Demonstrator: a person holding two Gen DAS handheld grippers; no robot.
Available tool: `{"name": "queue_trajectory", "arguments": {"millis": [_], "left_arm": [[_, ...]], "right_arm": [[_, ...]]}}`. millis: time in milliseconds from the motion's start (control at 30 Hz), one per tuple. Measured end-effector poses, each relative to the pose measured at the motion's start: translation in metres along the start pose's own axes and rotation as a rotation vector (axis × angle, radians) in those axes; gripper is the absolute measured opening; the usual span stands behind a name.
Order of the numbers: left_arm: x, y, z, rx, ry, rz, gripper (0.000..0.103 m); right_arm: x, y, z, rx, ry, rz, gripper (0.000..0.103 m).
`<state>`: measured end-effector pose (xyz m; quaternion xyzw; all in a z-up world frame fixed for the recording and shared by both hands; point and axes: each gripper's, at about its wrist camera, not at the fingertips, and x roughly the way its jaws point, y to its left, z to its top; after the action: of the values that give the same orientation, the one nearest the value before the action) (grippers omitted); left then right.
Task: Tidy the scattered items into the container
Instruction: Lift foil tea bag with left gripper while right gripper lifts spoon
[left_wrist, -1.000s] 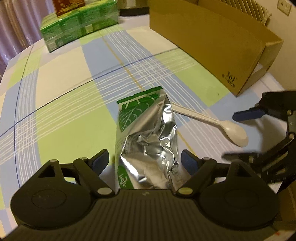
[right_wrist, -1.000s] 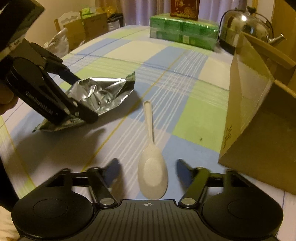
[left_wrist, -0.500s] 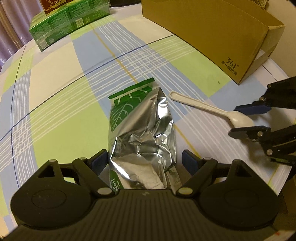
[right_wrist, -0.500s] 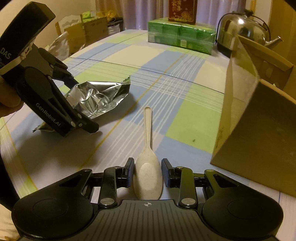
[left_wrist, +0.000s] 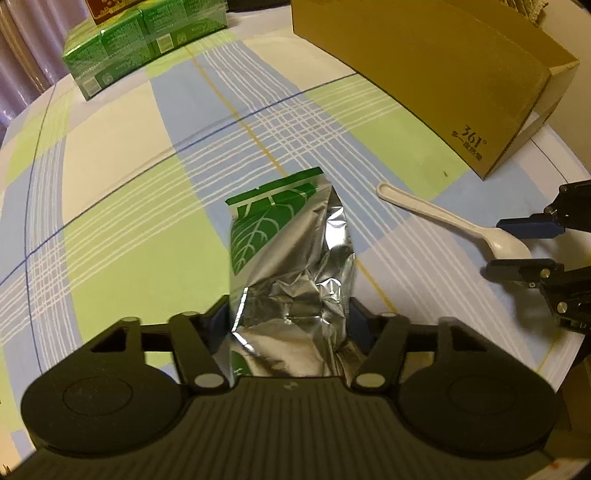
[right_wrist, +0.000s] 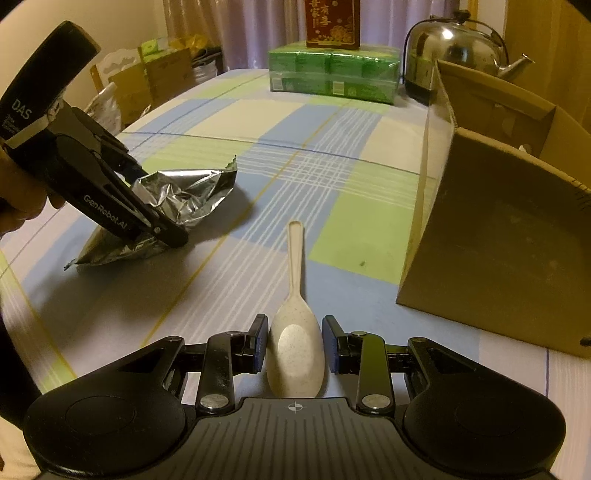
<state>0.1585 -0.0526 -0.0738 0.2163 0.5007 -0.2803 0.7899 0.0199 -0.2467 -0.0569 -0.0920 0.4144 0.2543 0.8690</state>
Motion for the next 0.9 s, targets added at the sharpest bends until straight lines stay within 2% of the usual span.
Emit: {"name": "queue_trajectory", "arguments": {"millis": [100, 367, 467, 900], "left_arm": [[-0.008, 0.002, 0.000, -0.001, -0.010, -0.018, 0.046], [-0.014, -0.006, -0.008, -0.015, -0.020, -0.060, 0.045], [-0.020, -0.006, -0.012, -0.046, -0.038, -0.103, 0.045], [-0.020, -0.016, -0.014, 0.006, -0.007, -0.081, 0.044]], "right_arm": [[-0.003, 0.000, 0.000, -0.003, -0.004, 0.000, 0.029], [-0.003, 0.001, -0.004, -0.001, 0.001, -0.003, 0.029], [-0.005, 0.001, -0.005, 0.001, 0.001, -0.003, 0.029], [-0.007, -0.001, -0.005, 0.007, -0.006, -0.006, 0.029]]}}
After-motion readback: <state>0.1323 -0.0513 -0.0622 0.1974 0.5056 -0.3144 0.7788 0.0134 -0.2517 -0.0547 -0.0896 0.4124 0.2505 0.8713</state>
